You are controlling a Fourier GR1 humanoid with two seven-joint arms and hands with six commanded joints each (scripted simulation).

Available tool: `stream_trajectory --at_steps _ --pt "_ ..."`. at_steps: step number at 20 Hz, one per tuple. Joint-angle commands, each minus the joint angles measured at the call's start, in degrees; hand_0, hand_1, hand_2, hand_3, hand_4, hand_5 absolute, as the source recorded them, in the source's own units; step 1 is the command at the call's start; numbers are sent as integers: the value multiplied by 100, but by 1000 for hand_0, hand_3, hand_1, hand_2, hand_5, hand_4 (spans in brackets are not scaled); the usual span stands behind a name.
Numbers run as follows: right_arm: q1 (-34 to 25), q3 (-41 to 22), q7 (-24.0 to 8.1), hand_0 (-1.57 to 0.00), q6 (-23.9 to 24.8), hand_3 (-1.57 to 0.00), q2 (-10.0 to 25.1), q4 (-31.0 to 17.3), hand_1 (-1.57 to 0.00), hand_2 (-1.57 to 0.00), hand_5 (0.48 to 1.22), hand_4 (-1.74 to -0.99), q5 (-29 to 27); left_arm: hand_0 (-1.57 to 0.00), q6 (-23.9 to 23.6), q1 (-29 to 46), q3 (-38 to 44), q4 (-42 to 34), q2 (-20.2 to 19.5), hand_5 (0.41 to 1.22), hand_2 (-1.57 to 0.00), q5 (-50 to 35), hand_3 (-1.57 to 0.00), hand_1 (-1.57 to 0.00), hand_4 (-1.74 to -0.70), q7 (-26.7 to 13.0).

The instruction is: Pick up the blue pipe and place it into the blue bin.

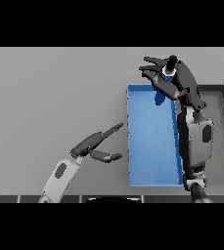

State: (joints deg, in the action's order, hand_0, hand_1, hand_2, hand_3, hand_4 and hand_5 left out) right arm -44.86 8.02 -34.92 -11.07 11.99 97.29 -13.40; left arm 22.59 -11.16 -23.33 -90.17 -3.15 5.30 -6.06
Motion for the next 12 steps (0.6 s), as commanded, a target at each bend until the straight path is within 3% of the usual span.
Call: stream_trajectory --at_steps 1,6,9,12 --pt "227 -20 -1 -1571 57 -1571 44 -33 -1571 -1571 1221 -1499 103 1 -14 -60 58 -3 -11 465 1 -30 1 1 -943 43" --pt "1225 -445 -1 -1571 545 -1571 436 -110 -1571 -1571 1221 -1500 252 1 -54 -33 39 103 -62 460 1 100 1 1 -931 218" --pt "1780 -913 -1 -1571 1191 -1571 863 -307 -1571 -1571 1221 -1500 105 1 -43 -58 85 48 -145 464 1 83 1 1 -927 371" --pt "2171 -1500 -1 -1571 1988 -1571 1348 -356 -1571 -1571 1221 -1499 -295 1 -111 -86 39 41 -57 467 1 124 1 1 -928 230"
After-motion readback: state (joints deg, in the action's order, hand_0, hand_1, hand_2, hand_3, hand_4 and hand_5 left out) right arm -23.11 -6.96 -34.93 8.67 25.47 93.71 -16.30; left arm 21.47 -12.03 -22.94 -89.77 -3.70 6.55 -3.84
